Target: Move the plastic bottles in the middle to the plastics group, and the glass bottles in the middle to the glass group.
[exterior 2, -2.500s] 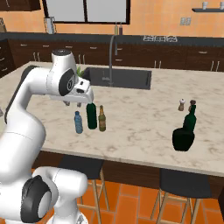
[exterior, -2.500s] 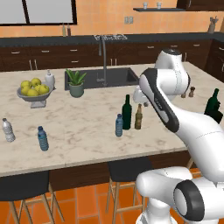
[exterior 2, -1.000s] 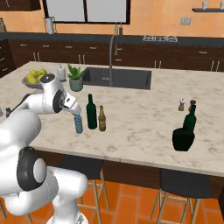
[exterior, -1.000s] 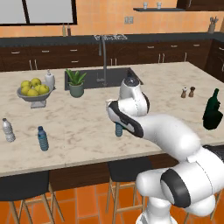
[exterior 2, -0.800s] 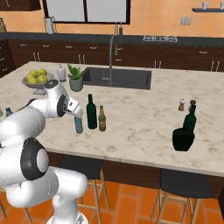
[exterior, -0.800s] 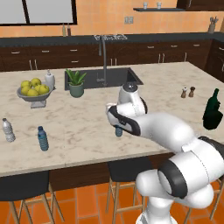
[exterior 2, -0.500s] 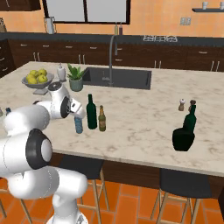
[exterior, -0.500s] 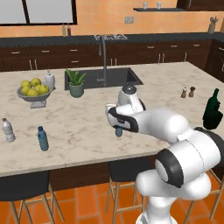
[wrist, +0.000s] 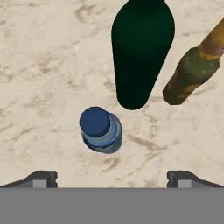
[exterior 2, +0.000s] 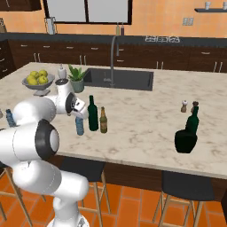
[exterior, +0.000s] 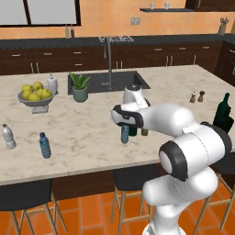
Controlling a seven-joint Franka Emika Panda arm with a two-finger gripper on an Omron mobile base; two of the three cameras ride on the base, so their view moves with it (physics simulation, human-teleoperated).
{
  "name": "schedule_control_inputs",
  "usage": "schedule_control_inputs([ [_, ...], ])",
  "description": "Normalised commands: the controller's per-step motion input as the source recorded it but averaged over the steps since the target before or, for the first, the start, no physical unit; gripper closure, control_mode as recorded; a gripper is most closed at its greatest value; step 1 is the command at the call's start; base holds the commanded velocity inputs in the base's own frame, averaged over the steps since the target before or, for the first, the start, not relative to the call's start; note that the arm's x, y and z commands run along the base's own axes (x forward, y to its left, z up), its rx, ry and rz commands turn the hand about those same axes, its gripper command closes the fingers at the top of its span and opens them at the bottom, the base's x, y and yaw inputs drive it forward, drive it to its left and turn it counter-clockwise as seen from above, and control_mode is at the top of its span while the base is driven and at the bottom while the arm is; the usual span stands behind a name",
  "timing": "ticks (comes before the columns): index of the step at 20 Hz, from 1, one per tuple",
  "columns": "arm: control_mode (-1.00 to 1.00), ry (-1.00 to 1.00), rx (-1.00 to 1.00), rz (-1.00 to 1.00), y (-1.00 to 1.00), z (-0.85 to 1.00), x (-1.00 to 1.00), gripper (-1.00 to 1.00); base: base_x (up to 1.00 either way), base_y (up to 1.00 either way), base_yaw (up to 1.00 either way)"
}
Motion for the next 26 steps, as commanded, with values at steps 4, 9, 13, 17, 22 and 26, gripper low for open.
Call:
schedule_control_inputs([
  [4, -1.0, 0.01, 0.0, 0.0, 0.0, -0.12, 0.0, -1.0, 0.0, 0.0, 0.0],
  [9, -1.0, 0.0, 0.0, 0.0, 0.0, -0.27, 0.04, -1.0, 0.0, 0.0, 0.0],
  [13, -1.0, 0.0, 0.0, 0.0, 0.0, -0.14, 0.13, -1.0, 0.0, 0.0, 0.0],
  [17, -1.0, 0.0, 0.0, 0.0, 0.0, -0.11, 0.17, -1.0, 0.0, 0.0, 0.0],
  [22, -1.0, 0.0, 0.0, 0.0, 0.0, -0.2, 0.09, -1.0, 0.0, 0.0, 0.0],
  [26, -1.0, 0.0, 0.0, 0.0, 0.0, -0.09, 0.12, -1.0, 0.0, 0.0, 0.0],
])
